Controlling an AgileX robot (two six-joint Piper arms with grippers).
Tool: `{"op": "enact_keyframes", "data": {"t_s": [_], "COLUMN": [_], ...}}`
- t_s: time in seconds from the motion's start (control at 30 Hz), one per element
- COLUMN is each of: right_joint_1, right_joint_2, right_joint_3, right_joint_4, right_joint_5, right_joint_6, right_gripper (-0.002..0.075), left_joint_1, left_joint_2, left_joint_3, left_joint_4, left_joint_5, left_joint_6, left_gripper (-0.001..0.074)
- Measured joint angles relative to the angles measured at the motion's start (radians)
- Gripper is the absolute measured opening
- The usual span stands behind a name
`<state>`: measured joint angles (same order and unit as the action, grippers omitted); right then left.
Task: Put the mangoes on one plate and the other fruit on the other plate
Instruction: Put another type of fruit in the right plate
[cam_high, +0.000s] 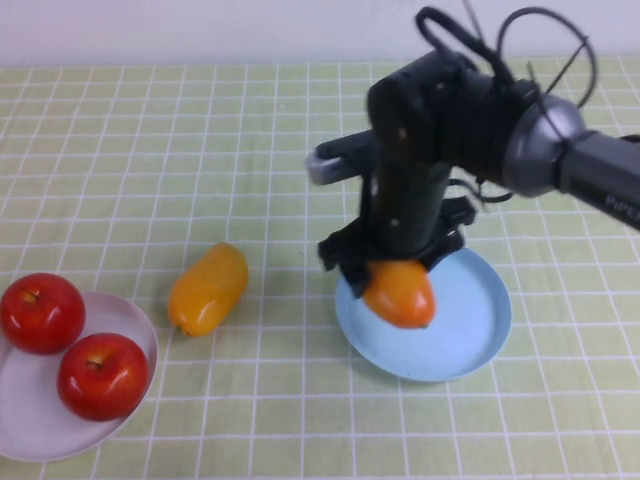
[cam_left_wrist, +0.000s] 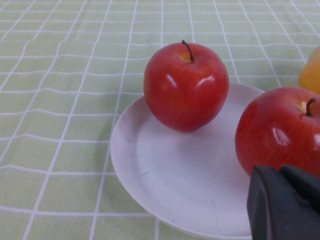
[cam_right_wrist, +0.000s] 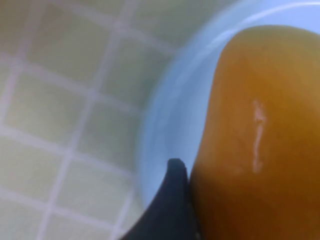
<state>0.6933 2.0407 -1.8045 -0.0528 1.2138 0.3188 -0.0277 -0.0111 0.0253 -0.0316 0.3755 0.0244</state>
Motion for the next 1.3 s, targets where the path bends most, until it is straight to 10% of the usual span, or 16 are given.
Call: {"op": "enact_keyframes", "data": {"t_s": [0.93,1.3], "right_joint_1": [-0.059,0.027], "right_joint_2": [0.000,0.042], "right_joint_3": [-0.040,-0.217], "right_joint_4": [0.041,0.341], "right_joint_5": [0.015,-0.143], "right_joint_6": [0.018,0.067], "right_gripper": [0.0688,0.0664], "left_joint_1": [0.000,0.000], "left_joint_2": [0.000,0.000], "left_joint_3": [0.000,0.000], "left_joint_4": [0.000,0.000], "left_joint_5": [0.000,0.000], "left_joint_6": [0.000,0.000], "left_gripper": [-0.0001,-0.0001]}}
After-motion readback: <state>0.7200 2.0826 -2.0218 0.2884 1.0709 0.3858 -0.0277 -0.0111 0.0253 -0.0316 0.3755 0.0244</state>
